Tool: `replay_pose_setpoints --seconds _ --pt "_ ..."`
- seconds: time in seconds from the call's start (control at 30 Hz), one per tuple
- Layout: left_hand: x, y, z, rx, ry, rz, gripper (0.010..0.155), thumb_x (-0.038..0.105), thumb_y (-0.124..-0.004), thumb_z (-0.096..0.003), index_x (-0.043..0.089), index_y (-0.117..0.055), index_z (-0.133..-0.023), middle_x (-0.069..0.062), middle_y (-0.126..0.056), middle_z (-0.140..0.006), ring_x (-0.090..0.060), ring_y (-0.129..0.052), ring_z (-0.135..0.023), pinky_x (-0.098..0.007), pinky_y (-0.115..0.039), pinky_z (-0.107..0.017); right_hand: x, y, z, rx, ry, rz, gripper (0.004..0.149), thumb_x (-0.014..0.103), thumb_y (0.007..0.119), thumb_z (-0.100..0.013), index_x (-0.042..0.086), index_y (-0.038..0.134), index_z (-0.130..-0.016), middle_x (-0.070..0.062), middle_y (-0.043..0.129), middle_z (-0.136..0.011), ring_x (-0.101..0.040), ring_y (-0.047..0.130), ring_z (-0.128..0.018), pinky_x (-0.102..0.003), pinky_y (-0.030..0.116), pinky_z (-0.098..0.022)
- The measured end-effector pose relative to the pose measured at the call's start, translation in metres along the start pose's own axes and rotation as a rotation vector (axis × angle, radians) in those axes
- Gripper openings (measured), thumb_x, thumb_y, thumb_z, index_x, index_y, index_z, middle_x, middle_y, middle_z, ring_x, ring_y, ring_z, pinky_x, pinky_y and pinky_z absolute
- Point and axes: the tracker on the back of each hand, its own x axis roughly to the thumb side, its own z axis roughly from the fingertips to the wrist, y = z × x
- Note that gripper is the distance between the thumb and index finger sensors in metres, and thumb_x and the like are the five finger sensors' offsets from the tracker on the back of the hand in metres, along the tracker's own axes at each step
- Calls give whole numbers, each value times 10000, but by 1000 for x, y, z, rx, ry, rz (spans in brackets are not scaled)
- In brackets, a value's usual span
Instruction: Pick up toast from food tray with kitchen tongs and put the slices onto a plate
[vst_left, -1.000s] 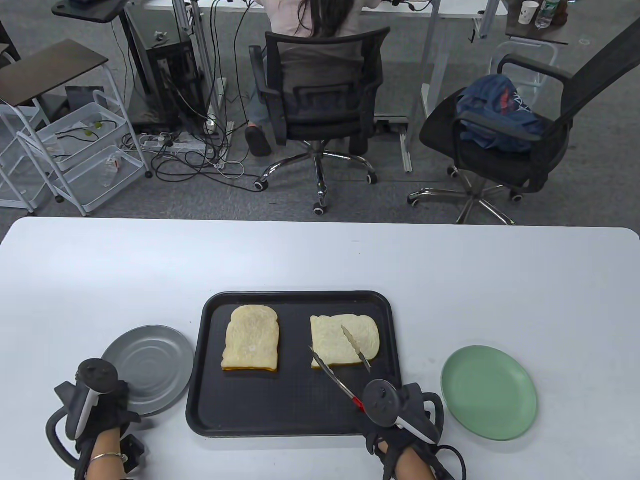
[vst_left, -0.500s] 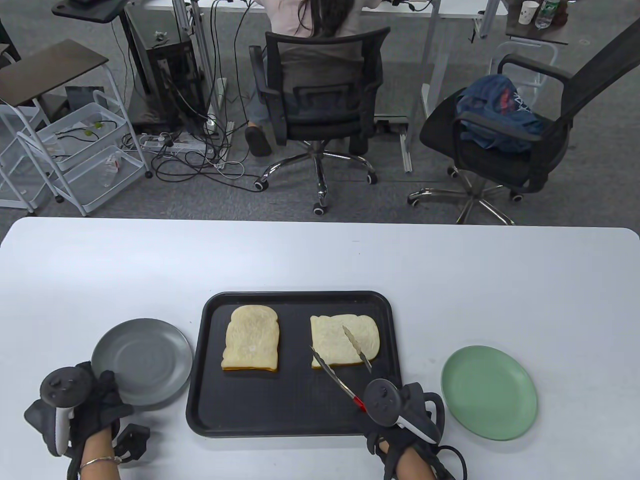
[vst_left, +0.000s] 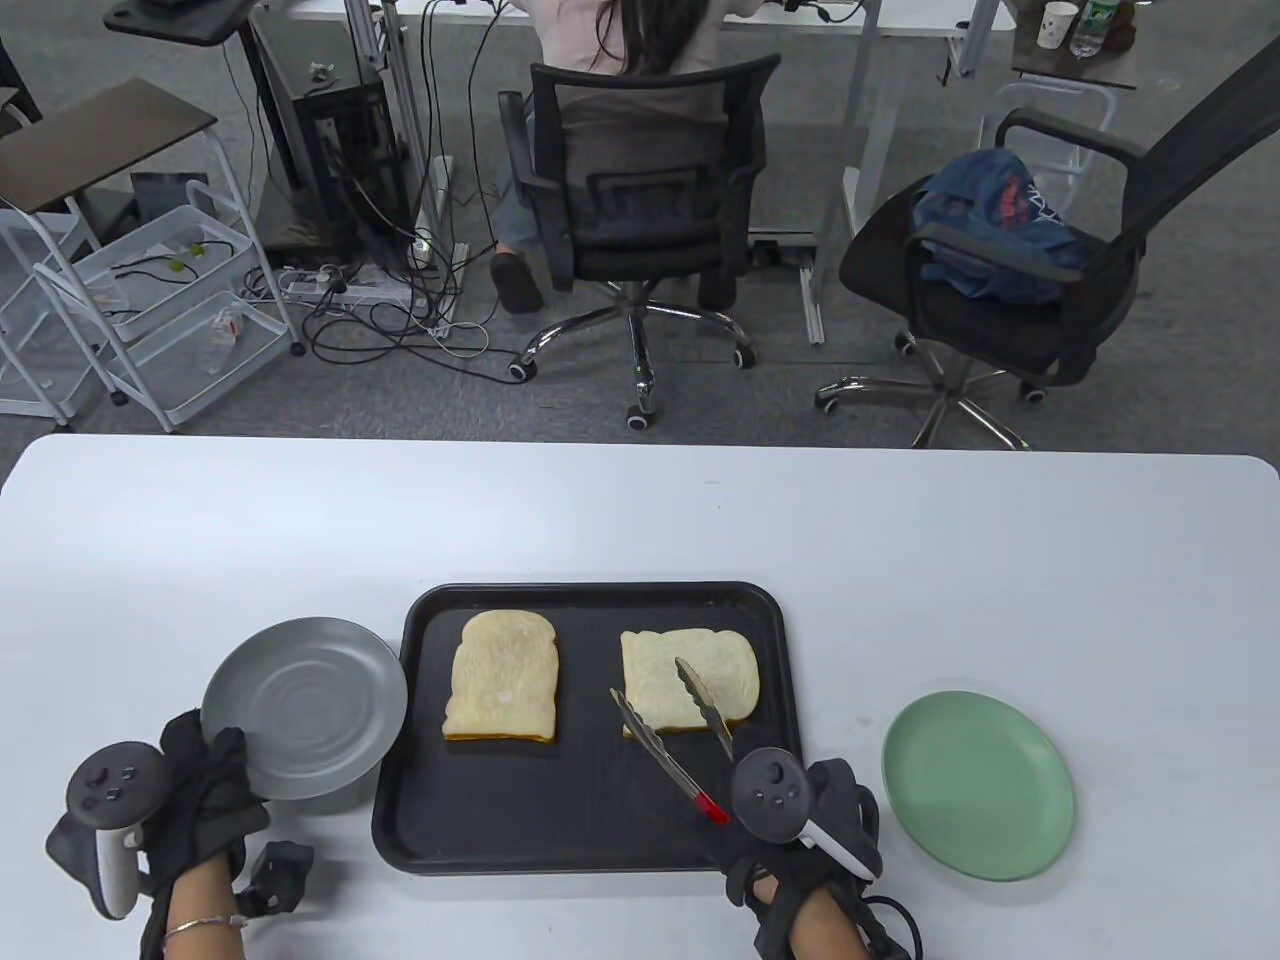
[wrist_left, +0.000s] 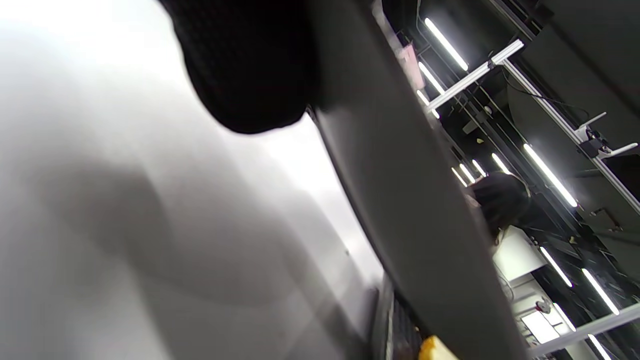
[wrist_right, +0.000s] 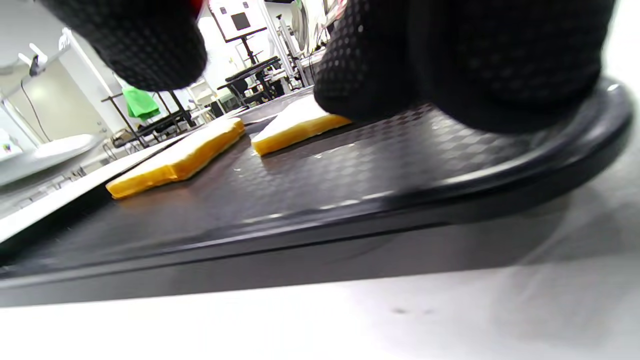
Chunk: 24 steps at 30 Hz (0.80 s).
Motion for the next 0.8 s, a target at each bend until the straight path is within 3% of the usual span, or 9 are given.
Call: replay_pose_setpoints --seconds 0.17,0.43,0.6,0.8 --pt "1 -3 -1 -28 -6 10 556 217 -608 -704 -24 -391 -1156 -194 -777 -993 -197 -1023 -613 -175 -988 -423 4 -1 -9 118 16 -117 977 558 761 -397 -90 277 -945 -400 686 -720 -299 931 -287 -411 867 -132" --pt "0 -5 -1 -48 -57 63 554 224 -602 -708 -8 -380 -1160 -182 -765 -1004 -196 -1013 -632 -178 -982 -438 17 5 -21 394 45 -574 944 558 710 -447 -112 261 -938 -416 688 -686 -297 934 -253 -397 873 -101" --pt "1 -6 -1 -63 -65 86 554 225 -600 -709 -5 -377 -1161 -182 -762 -1007 -197 -1012 -634 -180 -981 -440 24 24 -23 546 87 -696 932 556 680 -467 -130 248 -927 -420 685 -672 -284 939 -244 -381 882 -90" --pt "2 -7 0 -91 -76 118 555 228 -595 -713 -3 -367 -1163 -179 -754 -1014 -195 -1008 -642 -177 -977 -449 30 39 -28 624 112 -738 917 551 656 -478 -138 246 -922 -419 692 -659 -272 945 -232 -369 890 -77"
